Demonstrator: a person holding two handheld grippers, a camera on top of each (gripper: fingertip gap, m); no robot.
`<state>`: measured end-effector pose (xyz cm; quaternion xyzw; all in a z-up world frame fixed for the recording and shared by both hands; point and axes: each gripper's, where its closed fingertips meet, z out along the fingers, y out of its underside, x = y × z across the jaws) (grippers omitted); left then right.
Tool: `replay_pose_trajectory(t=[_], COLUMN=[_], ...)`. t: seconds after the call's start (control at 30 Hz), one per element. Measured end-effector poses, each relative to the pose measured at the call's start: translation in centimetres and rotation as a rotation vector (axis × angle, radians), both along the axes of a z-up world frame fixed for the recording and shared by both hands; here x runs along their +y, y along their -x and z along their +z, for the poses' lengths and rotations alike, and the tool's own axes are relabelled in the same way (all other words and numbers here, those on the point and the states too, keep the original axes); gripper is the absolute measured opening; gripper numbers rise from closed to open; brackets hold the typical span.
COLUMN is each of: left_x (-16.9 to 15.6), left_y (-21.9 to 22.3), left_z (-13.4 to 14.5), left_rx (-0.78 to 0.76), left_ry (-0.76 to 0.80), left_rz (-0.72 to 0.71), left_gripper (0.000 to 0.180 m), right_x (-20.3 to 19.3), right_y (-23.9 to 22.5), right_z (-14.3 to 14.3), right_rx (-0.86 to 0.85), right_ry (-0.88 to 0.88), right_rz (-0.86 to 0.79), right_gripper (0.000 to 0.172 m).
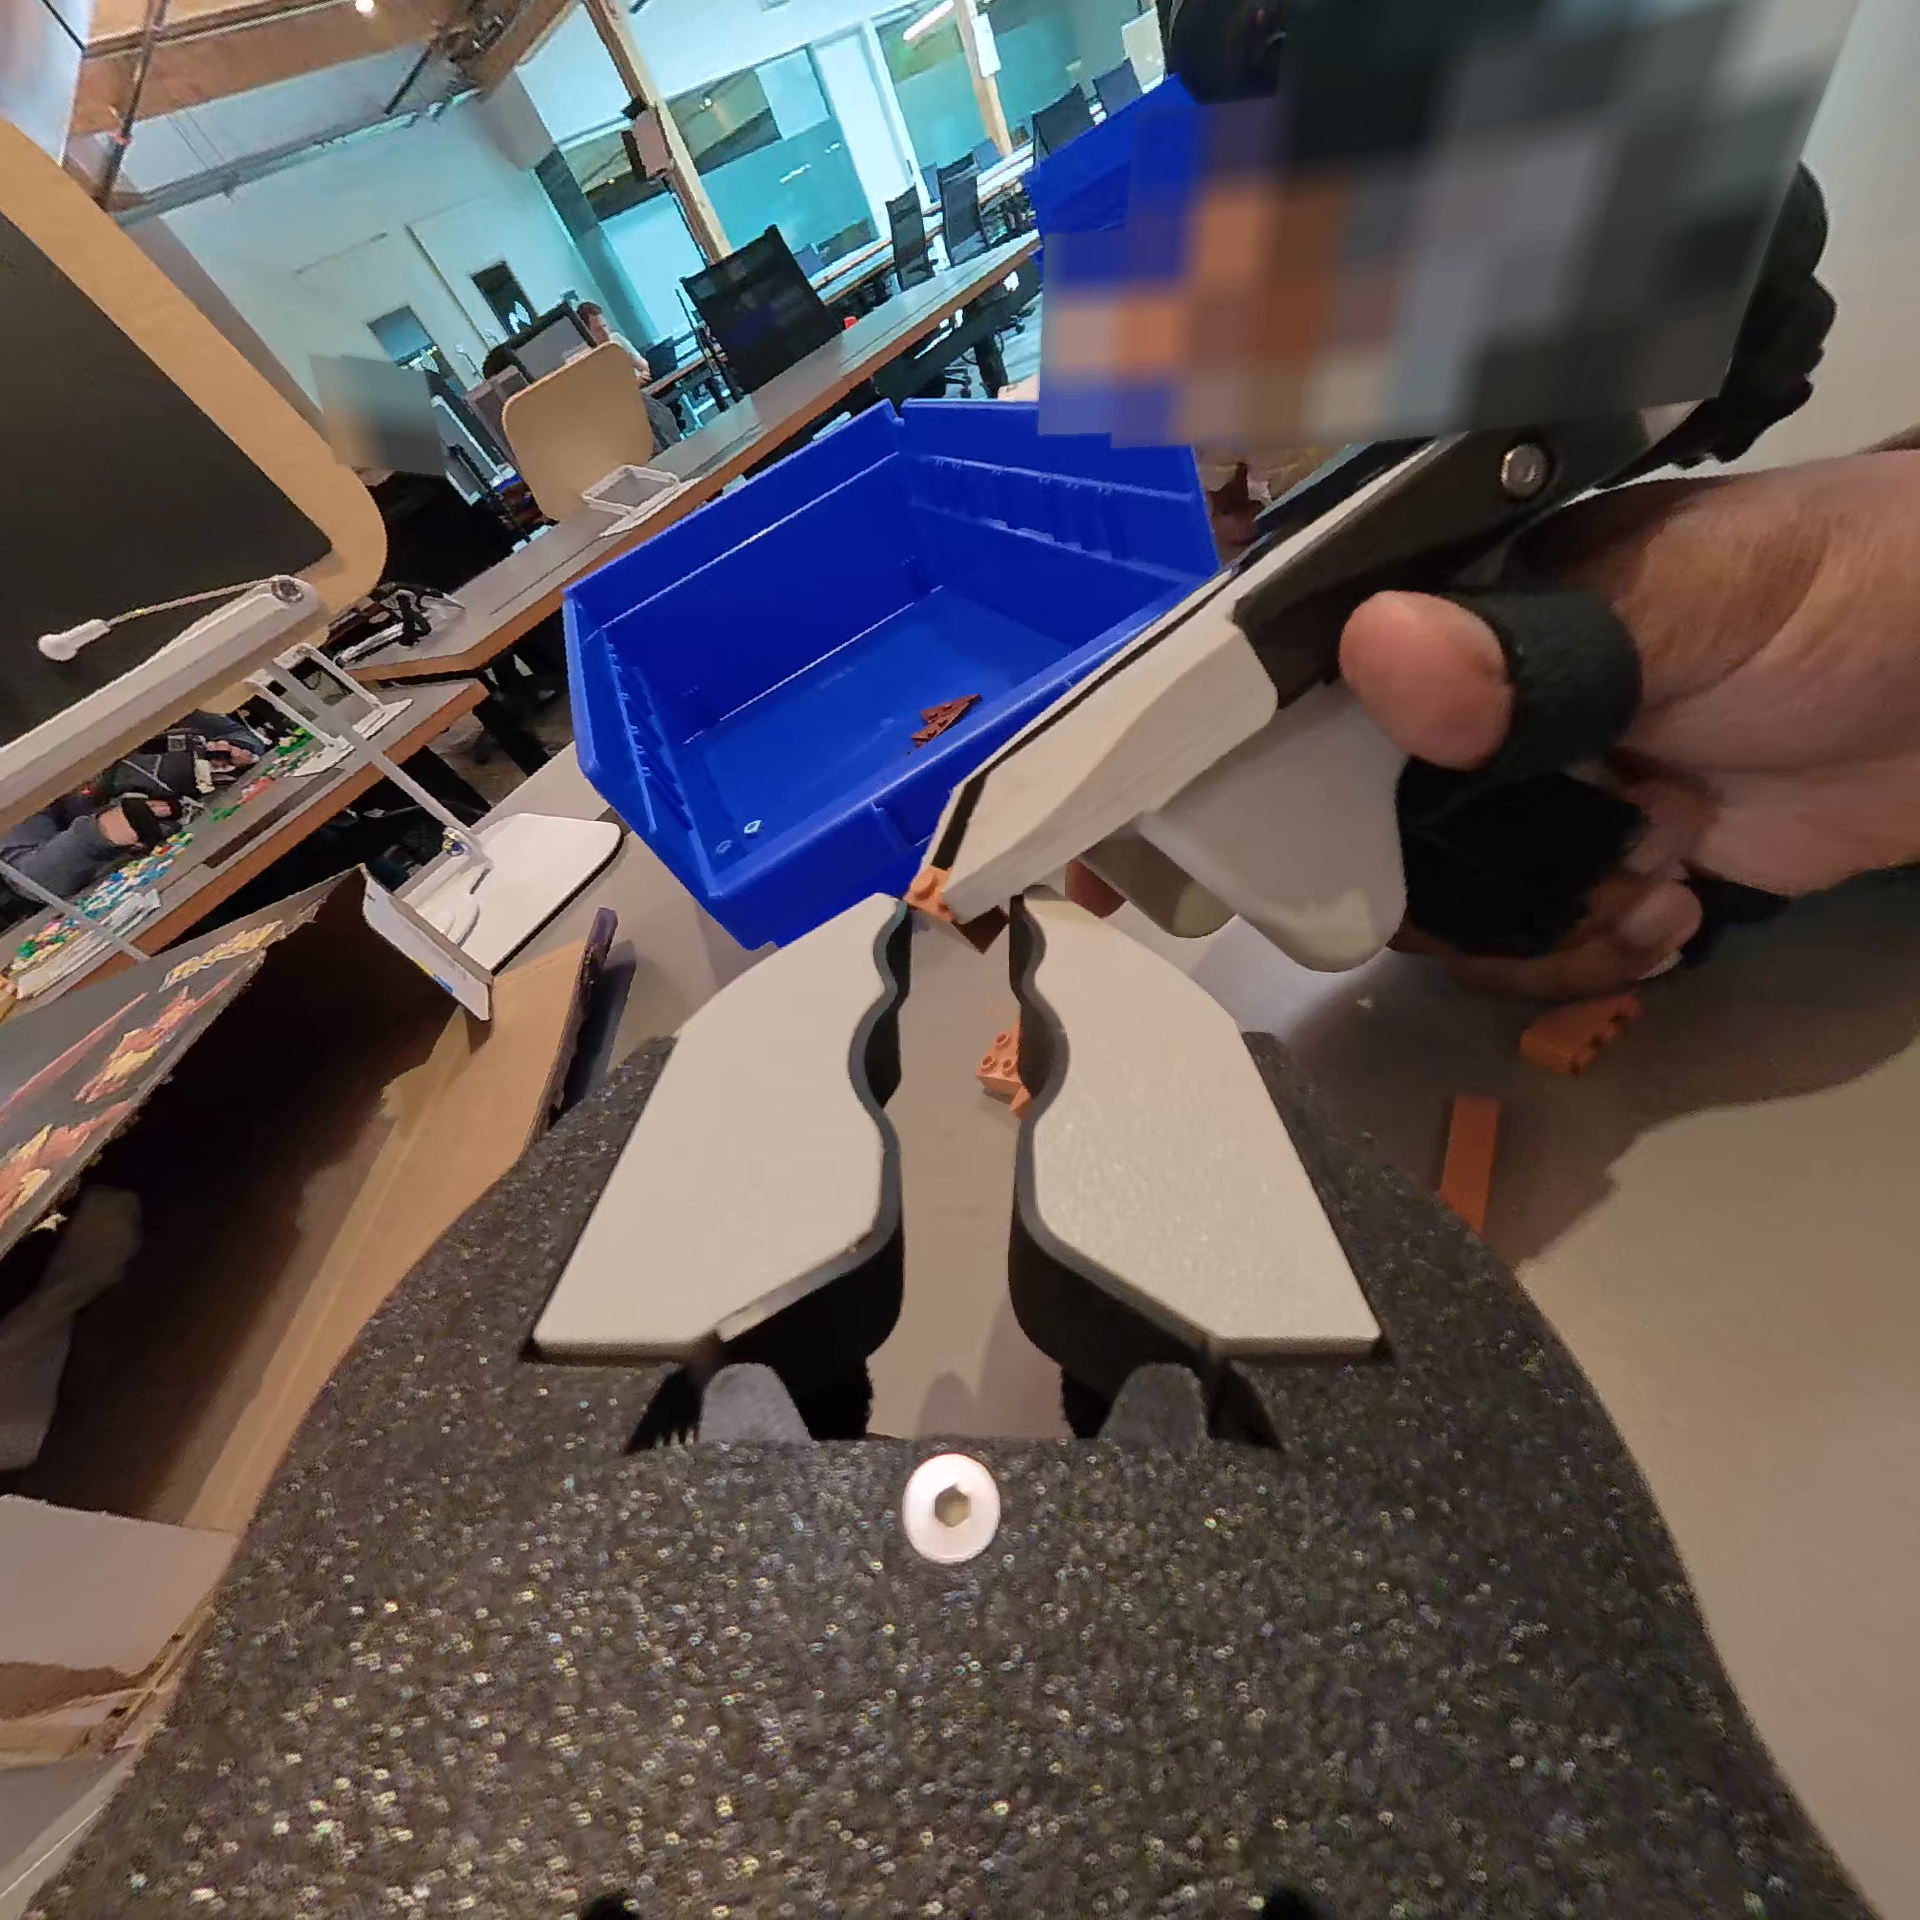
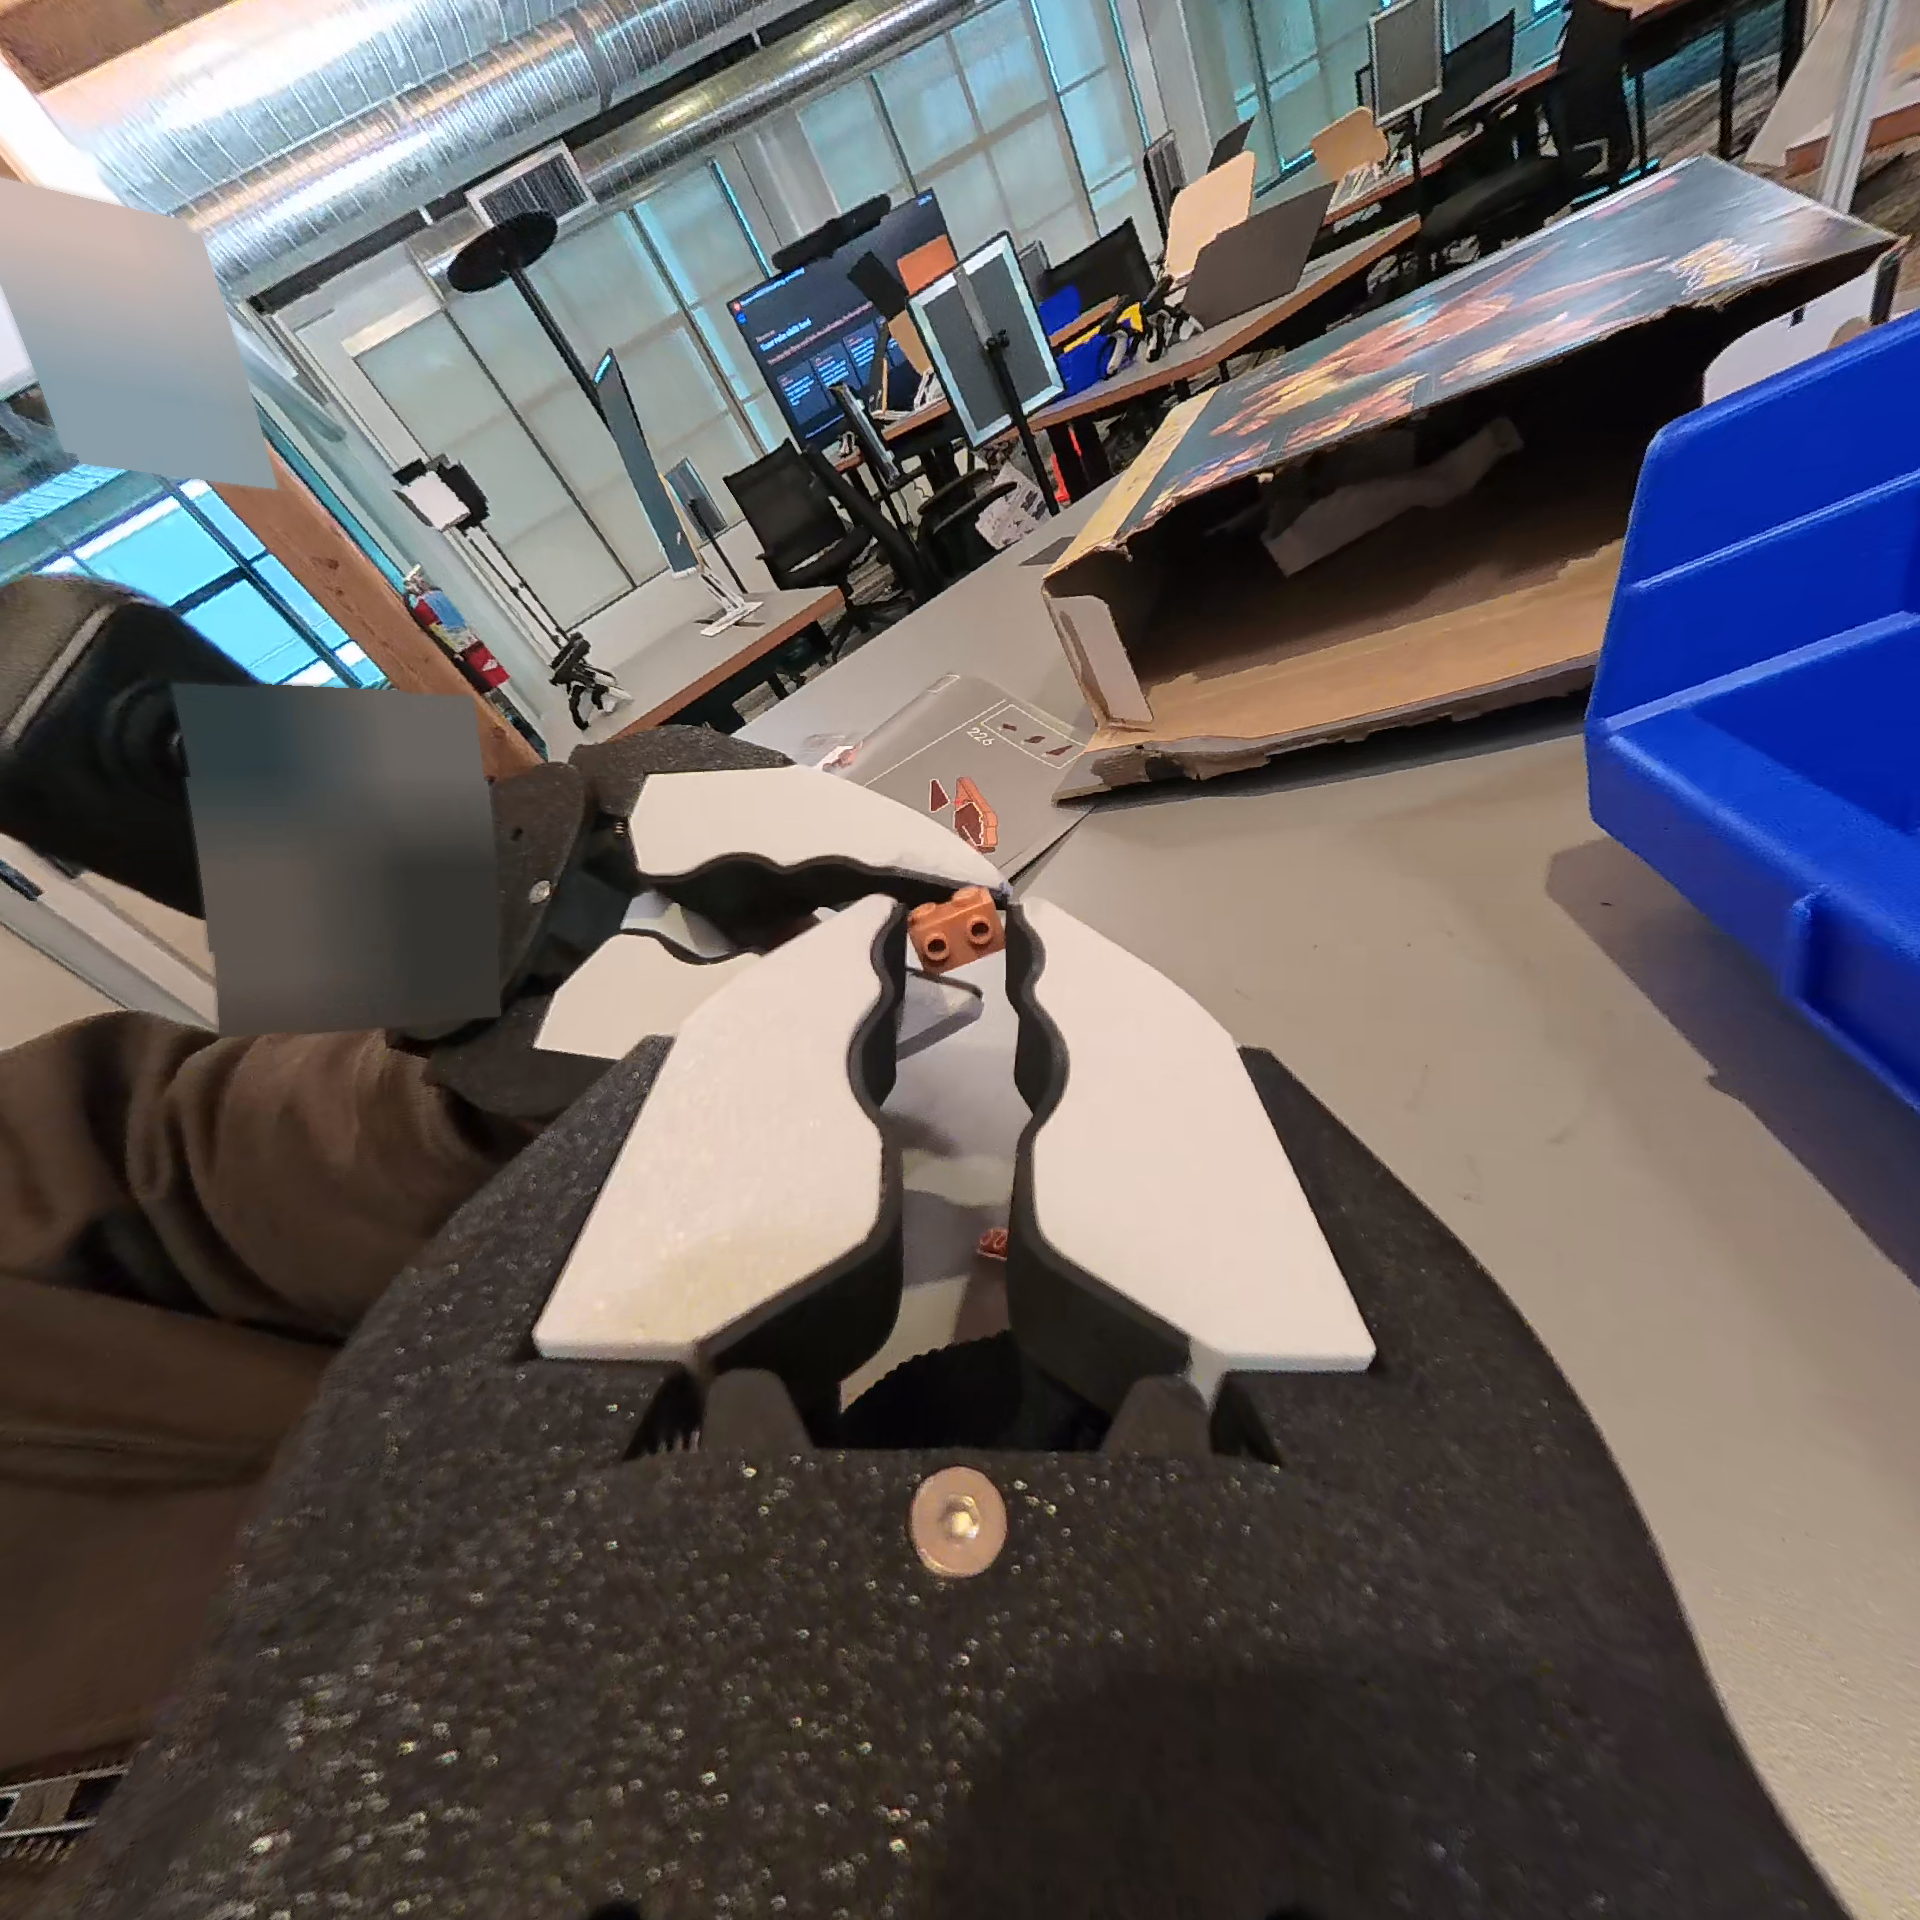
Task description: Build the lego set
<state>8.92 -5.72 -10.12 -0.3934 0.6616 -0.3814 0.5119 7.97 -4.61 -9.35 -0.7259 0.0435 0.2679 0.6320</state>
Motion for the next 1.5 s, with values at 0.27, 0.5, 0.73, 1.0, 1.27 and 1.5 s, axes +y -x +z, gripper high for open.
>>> replay_pose_trajectory(t=[0.27, 0.5, 0.73, 1.0, 1.27, 1.5], left_x=[0.1, -0.3, -2.1, -3.2, -3.3, -2.7], left_y=[0.3, 0.9, 2.4, 2.8, 2.9, 3.0], left_z=[0.3, 0.5, 0.3, -0.1, -0.2, -3.1], left_rx=[0.002, 0.06, 0.132, 0.151, 0.159, 0.353], left_ry=[0.075, 0.28, 0.332, 0.285, 0.292, 0.302], left_rz=[-0.051, -0.194, -0.41, -0.463, -0.476, -0.434], left_gripper=[0.009, 0.008, 0.008, 0.008, 0.008, 0.021], right_x=[-0.2, -0.7, -2.0, -3.2, -3.4, -3.0], right_y=[0.0, -0.3, 1.2, 2.2, 2.3, 0.9], right_z=[0.3, 1.6, 0.6, -0.2, -0.5, -0.2], right_rx=[-0.011, -0.221, -0.288, -0.273, -0.265, -0.314], right_ry=[-0.018, -0.091, -0.067, -0.029, -0.008, -0.011], right_rz=[0.021, 0.058, 0.293, 0.42, 0.438, 0.357], right_gripper=[0.017, 0.016, 0.015, 0.015, 0.011, 0.01])
